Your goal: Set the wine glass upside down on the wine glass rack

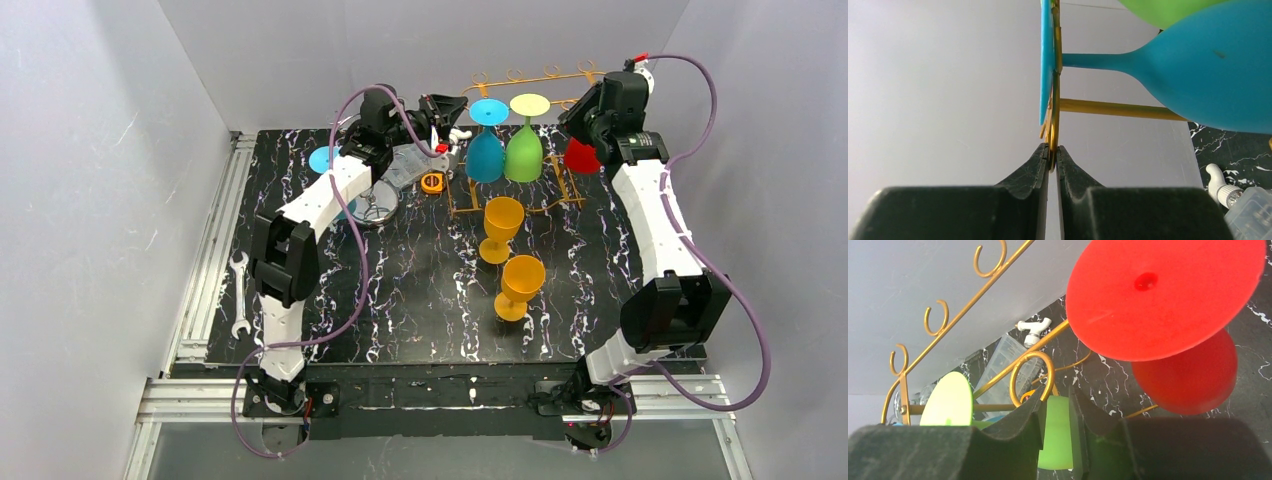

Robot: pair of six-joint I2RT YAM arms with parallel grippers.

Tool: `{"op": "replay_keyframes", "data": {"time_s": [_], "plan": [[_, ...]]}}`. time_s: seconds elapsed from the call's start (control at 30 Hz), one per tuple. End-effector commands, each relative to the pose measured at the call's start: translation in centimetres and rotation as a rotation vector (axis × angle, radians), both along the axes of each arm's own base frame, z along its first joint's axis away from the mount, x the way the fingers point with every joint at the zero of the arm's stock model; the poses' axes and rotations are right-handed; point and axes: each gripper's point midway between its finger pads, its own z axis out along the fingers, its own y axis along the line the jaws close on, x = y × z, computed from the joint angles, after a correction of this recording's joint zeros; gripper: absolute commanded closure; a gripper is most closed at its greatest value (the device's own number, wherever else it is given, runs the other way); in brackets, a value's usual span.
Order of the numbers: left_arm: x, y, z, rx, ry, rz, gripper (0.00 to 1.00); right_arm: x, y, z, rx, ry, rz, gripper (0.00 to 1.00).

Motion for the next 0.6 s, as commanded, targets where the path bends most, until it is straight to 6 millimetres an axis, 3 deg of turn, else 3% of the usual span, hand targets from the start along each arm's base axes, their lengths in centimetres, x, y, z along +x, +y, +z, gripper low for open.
{"op": "replay_keyframes", "data": {"time_s": [0.0, 0.23, 0.57], "plan": [[-4.1, -0.7, 3.4, -0.018, -0.039, -0.082, 1.00, 0.8, -0.1, 2.3, -0.006, -0.057, 0.003, 0.69], [-5.6, -0.9, 3.4, -0.014, -0.039, -0.103, 1.00, 1.6, -0.1, 3.0, -0.020, -0.067, 0.010, 0.71], [-8.7, -2.4, 4.1, -0.025, -0.025, -0.160, 0.99, 2.7, 0.4, 2.3, -0.019, -0.044, 0.037, 0.73]]}}
